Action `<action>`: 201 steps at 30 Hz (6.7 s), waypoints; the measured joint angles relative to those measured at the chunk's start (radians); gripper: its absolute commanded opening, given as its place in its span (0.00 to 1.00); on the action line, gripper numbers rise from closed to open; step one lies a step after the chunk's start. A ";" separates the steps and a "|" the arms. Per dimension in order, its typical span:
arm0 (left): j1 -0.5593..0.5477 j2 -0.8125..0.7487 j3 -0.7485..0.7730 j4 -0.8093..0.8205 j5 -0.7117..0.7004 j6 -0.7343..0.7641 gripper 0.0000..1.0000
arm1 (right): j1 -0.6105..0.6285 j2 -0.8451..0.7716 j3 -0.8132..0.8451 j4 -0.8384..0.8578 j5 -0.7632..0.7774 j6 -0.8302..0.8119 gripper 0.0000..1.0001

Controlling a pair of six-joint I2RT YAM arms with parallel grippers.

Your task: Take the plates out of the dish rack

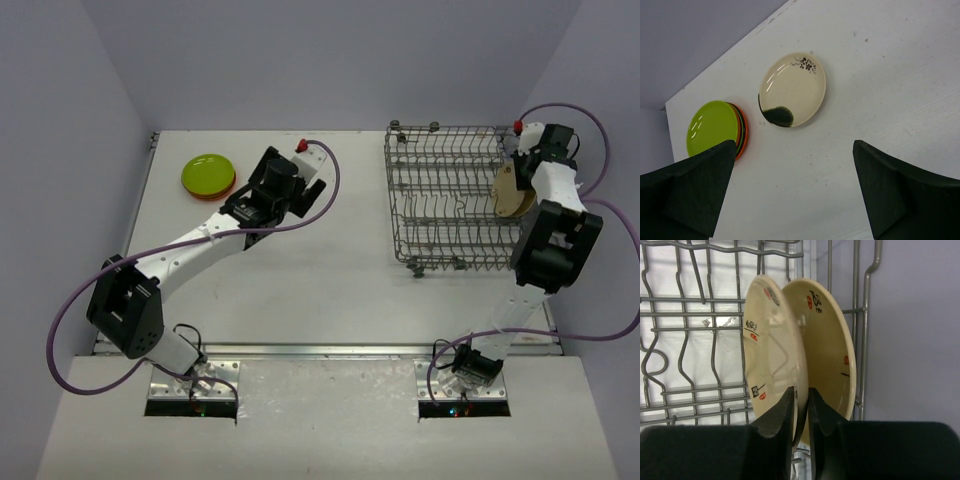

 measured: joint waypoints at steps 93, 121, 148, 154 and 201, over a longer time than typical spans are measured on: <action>0.631 0.775 0.778 -0.538 0.822 -0.472 0.67 | 0.156 -0.708 -0.529 -0.143 -0.245 0.560 0.99; 0.054 0.069 0.198 -0.184 0.204 -0.170 0.79 | -0.018 -0.435 -0.383 0.170 0.118 0.234 0.66; 0.056 0.005 0.248 -0.288 0.331 -0.215 0.79 | -0.018 -0.145 -0.288 0.272 0.128 0.145 0.41; 0.057 0.005 0.248 -0.288 0.327 -0.215 0.79 | -0.018 -0.104 -0.259 0.278 0.128 0.124 0.29; 0.160 0.060 0.377 -0.451 0.965 -0.298 0.73 | 0.638 -0.633 -0.376 -0.123 -0.625 0.421 0.00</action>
